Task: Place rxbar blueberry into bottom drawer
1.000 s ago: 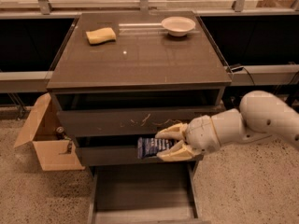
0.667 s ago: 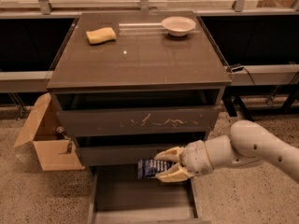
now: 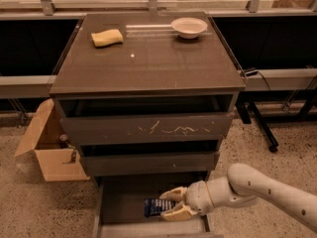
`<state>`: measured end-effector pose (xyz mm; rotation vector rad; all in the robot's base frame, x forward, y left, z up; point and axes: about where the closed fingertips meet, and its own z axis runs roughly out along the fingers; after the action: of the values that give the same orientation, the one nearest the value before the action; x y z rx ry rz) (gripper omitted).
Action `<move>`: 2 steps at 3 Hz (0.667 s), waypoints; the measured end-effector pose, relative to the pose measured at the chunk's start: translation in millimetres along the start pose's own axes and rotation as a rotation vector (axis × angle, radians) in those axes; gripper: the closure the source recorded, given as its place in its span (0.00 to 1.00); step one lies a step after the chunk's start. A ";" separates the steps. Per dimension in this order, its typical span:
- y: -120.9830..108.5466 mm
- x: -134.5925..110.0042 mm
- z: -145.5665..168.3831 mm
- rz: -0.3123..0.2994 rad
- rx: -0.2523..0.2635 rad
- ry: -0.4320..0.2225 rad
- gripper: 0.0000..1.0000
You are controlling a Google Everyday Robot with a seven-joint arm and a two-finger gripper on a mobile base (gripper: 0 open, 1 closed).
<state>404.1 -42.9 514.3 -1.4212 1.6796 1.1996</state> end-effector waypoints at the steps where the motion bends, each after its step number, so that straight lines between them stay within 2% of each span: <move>1: 1.9 16.8 12.5 0.035 -0.022 -0.024 1.00; 2: -0.5 22.0 14.1 0.055 -0.009 -0.016 1.00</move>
Offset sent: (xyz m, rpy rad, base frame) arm -0.0027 -0.0003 -0.0321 -0.0052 0.0664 -0.0467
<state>398.4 -38.8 489.1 -1.3754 1.7137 1.2470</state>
